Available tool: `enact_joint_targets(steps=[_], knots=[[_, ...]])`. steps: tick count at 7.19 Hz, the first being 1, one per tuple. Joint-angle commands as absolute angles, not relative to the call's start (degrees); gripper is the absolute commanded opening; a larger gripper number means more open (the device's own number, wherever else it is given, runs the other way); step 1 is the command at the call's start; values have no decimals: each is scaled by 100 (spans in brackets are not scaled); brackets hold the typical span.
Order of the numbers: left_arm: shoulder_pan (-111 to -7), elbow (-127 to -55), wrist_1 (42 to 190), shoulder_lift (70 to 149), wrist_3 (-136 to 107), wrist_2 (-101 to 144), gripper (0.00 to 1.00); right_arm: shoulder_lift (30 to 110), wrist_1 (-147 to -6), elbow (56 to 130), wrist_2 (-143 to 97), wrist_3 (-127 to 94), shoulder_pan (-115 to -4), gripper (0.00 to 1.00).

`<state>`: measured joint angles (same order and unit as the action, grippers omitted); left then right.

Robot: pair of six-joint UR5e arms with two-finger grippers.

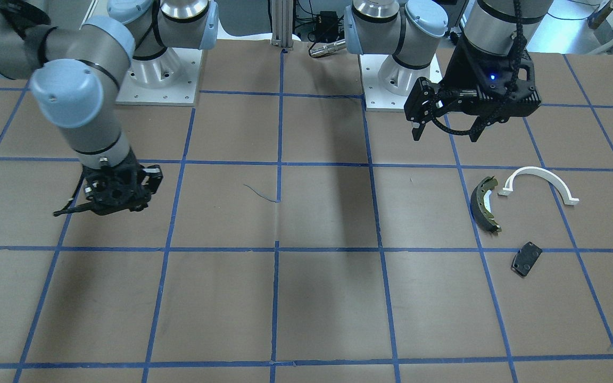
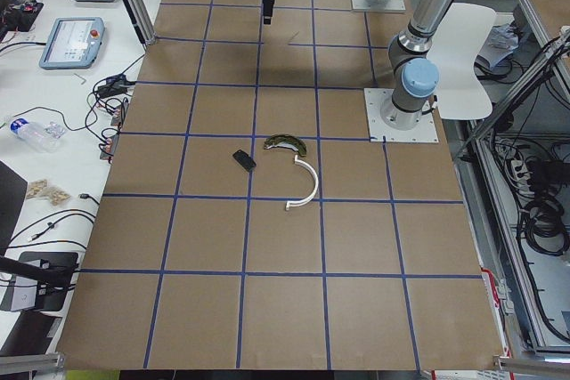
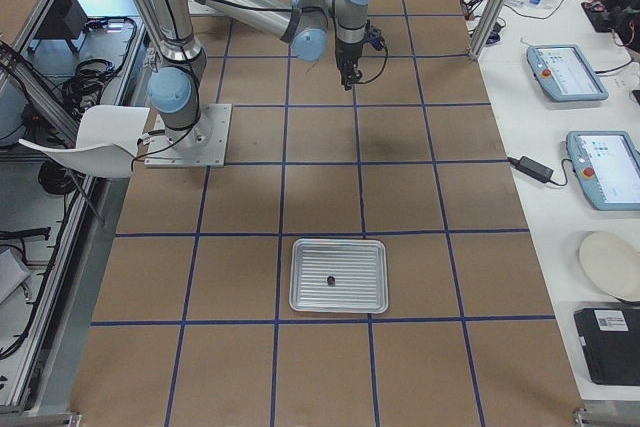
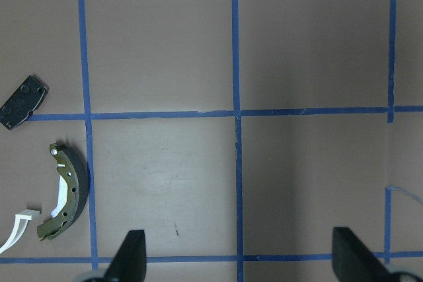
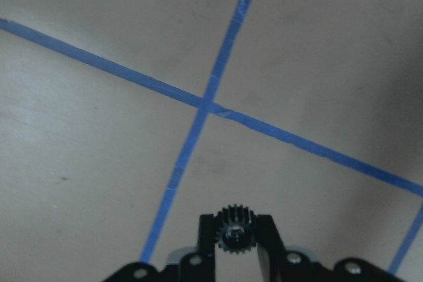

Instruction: Place bearing gear from tray to pile

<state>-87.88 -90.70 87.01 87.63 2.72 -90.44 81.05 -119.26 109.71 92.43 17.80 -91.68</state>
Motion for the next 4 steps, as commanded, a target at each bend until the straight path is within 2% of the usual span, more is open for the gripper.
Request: enact_joint_targets(steps=[1,4], knots=[[-8789,-9070,8701,8763,272,-9044,100,7352,-12765,10777,8809,-466,-10402,13],[-8789,-9070,8701,8763,272,-9044,100,6524,-12753,9820,8807,-1589,-11214,14]])
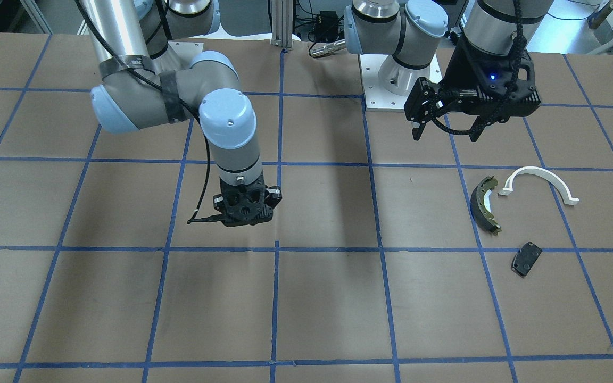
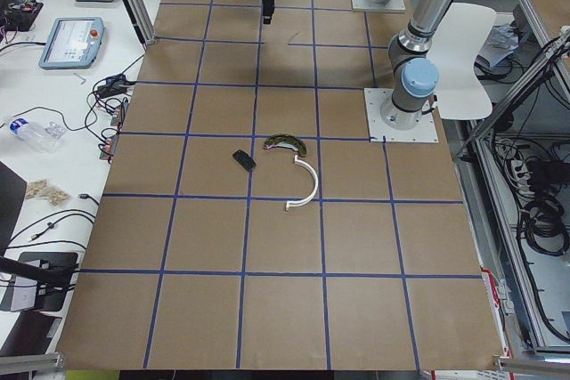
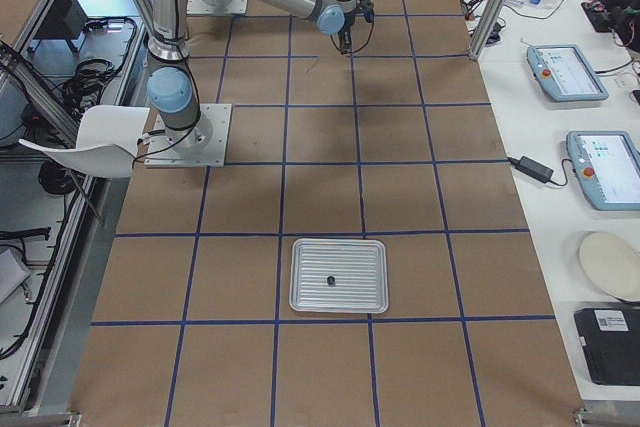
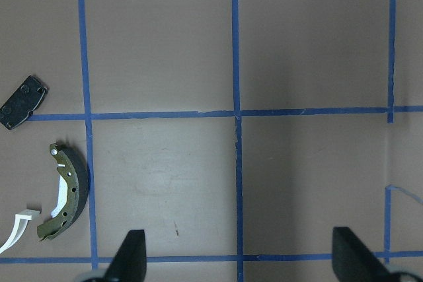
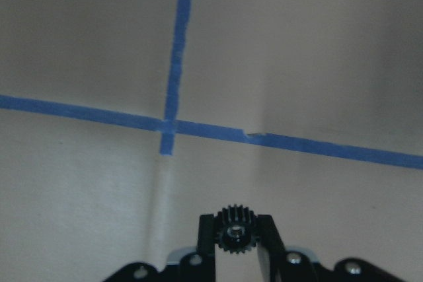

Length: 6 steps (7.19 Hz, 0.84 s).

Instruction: Place bearing gear from tray to pile

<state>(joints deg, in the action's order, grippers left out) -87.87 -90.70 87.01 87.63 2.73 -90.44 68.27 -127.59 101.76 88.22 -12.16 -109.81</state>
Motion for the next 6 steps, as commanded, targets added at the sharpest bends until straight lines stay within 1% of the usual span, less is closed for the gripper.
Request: enact_joint_targets(steps=[1,2,3,4,5,6], knots=[[-8789,-9070,8701,8763,272,-9044,100,6382,-12762,9748,8815,-1808,-11345,14],[-8789,-9070,8701,8763,272,-9044,100,6276,-12762,9738,8868,-1811,-11390,14],[-8789,-9070,8701,8771,272,-9044,100,6249,-12770,9747,8842,-1793,-11391,17],[-8789,-9070,8701,8771,272,-9044,100,6249,-12771,9747,8903,-1810,-11391,76],[-8789,-9070,8701,8763,272,-9044,100,6249,-12753,9730,8912,-1758,-11391,100],[-8780,-9070,8701,8771,272,-9044,100,6275,-12718,9712,8964,-1619,-11312,100]])
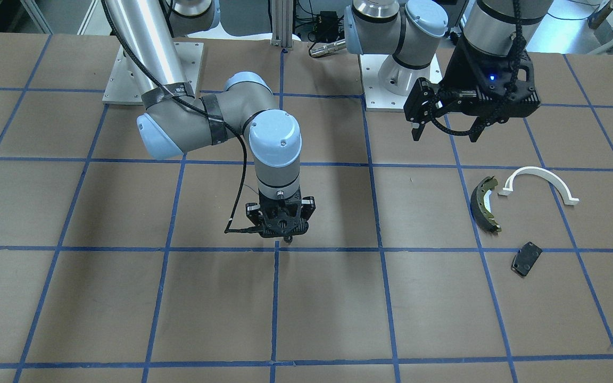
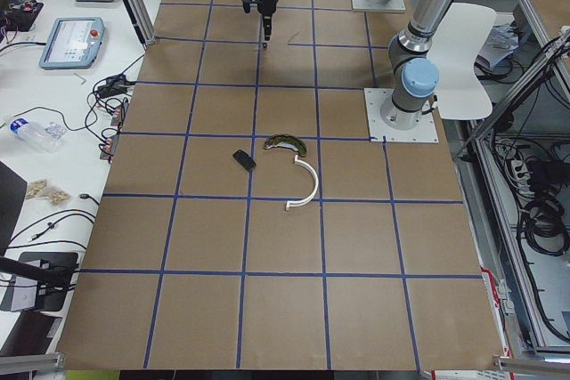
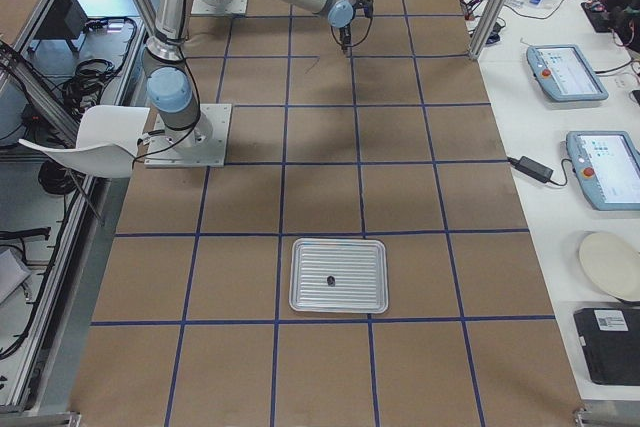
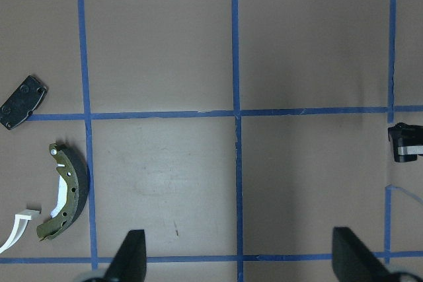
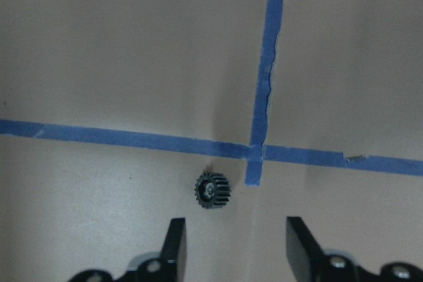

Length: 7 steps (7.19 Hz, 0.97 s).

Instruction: Place bearing gear from tray to pile

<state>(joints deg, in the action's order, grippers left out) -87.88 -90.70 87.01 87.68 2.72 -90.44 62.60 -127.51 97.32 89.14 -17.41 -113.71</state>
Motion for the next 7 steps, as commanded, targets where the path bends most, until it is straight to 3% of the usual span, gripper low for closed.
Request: enact_joint_targets(steps=[1,5,7], knots=[[-8789,-9070,8701,8763,272,-9044,100,6371,-12613,9729,9148,-1121,-11094,96],[-8780,-8712,8658,9122,-199,-8765,100,7784,-11217,9782,9088,1439,-8744,100],[-9313,-8412,8474,9787,-367,-8631,100,7831,-11109,9738,9149,3678,-7066,100]])
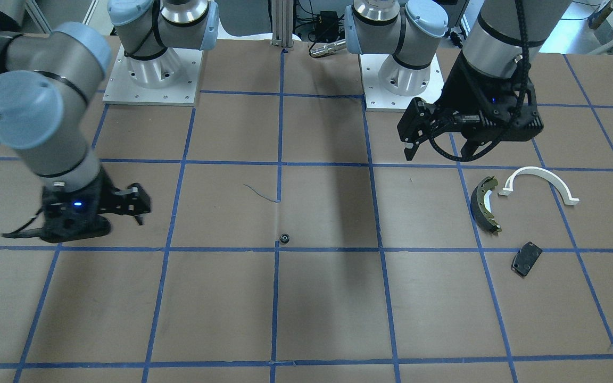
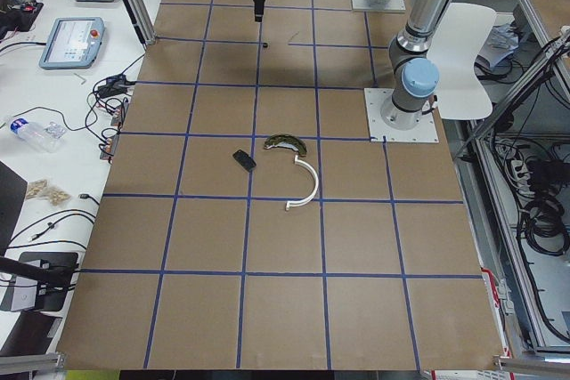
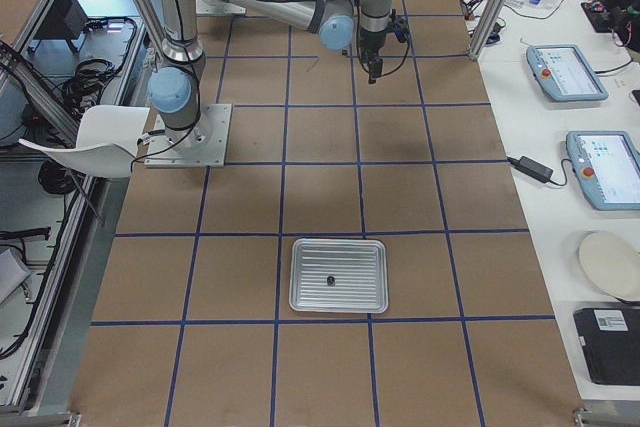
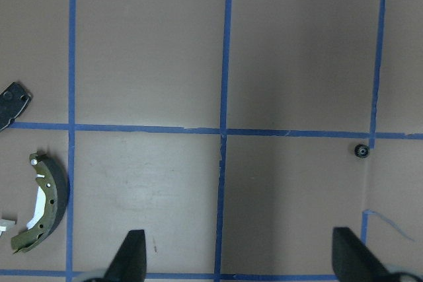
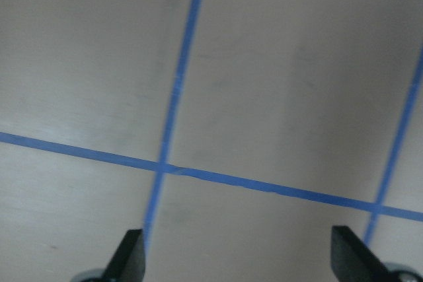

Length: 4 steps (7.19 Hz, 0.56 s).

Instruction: Place bearing gear from tray to pile

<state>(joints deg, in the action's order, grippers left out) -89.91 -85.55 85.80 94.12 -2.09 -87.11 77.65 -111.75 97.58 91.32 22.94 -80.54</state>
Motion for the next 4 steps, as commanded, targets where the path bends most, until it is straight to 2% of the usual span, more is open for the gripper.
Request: enact_joint_targets(steps=[1,4], knots=[[-9691,-8463,7872,10235,-761,-8631,100,7735,-11162,9712,9106,4909,-6257,100],[-10572,-8490,6988,11291,-1826,-8675,100,7131,-11381,9380,9333,6497,-5375,100]])
